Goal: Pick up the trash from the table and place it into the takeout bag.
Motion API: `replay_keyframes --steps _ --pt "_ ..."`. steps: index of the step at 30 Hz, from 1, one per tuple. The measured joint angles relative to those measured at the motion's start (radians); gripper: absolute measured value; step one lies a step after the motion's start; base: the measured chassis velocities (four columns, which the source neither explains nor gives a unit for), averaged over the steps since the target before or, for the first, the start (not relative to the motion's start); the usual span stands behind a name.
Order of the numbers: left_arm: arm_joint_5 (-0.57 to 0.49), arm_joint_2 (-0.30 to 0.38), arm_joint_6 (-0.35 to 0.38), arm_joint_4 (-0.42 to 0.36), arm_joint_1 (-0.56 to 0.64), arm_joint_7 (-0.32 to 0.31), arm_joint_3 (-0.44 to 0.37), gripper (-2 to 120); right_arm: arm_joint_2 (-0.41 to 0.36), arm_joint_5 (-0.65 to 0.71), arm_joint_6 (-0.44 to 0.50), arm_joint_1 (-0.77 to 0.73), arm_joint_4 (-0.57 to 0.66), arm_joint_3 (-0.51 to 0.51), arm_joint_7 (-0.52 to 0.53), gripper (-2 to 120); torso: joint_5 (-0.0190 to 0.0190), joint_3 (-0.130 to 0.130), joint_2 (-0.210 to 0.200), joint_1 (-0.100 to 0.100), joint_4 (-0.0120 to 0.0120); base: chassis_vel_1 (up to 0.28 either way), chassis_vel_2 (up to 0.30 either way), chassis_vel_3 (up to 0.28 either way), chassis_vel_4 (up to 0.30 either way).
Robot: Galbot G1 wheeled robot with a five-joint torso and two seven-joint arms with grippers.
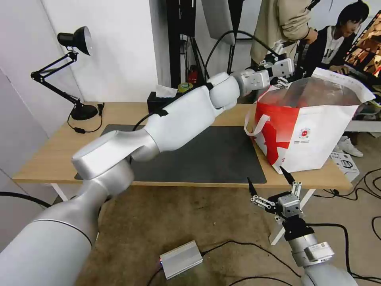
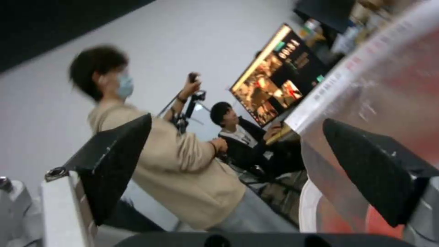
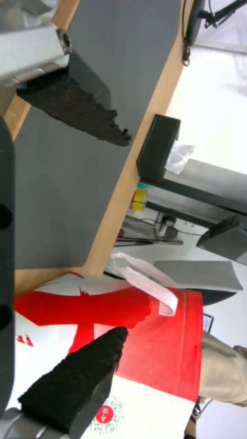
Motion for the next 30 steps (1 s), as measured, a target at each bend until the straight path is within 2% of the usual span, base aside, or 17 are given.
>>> replay_keyframes --steps 2,4,6,18,22,23,26,28,30 --pt "-0.077 0.014 0.016 -0.023 0.019 -0.041 -0.008 100 0.000 0.000 0.000 0.000 0.000 0.000 0.000 100 0.0000 0.000 0.000 0.000 0.0001 0.000 0.000 0.000 0.000" --pt "-0.089 0.017 0.017 -0.026 0.024 -0.048 -0.012 100 0.000 0.000 0.000 0.000 0.000 0.000 0.000 100 0.0000 0.000 0.000 0.000 0.0001 0.000 0.000 0.000 0.000" --pt "-0.143 0.034 0.020 -0.047 0.050 -0.082 -0.040 100 0.000 0.000 0.000 0.000 0.000 0.000 0.000 100 -0.0001 0.000 0.000 0.000 0.0000 0.000 0.000 0.000 0.000" --pt "-0.230 0.114 -0.017 -0.129 0.145 -0.110 -0.148 100 0.000 0.000 0.000 0.000 0.000 0.000 0.000 100 -0.0001 0.000 0.000 0.000 0.0001 0.000 0.000 0.000 0.000" --pt "-0.288 0.151 -0.062 -0.184 0.188 -0.133 -0.181 100 0.000 0.000 0.000 0.000 0.000 0.000 0.000 100 -0.0003 0.000 0.000 0.000 0.0003 0.000 0.000 0.000 0.000" --pt "-0.321 0.178 -0.075 -0.229 0.214 -0.157 -0.193 100 0.000 0.000 0.000 0.000 0.000 0.000 0.000 100 -0.0002 0.000 0.000 0.000 0.0000 0.000 0.000 0.000 0.000" --pt "-0.349 0.223 -0.075 -0.302 0.248 -0.184 -0.206 100 0.000 0.000 0.000 0.000 0.000 0.000 0.000 100 -0.0003 0.000 0.000 0.000 0.0001 0.000 0.000 0.000 0.000" --pt "-0.353 0.231 -0.074 -0.313 0.253 -0.187 -0.208 100 0.000 0.000 0.000 0.000 0.000 0.000 0.000 100 -0.0002 0.000 0.000 0.000 0.0001 0.000 0.000 0.000 0.000" --pt "-0.375 0.273 -0.061 -0.373 0.278 -0.196 -0.227 100 0.000 0.000 0.000 0.000 0.000 0.000 0.000 100 -0.0002 0.000 0.000 0.000 0.0001 0.000 0.000 0.000 0.000"
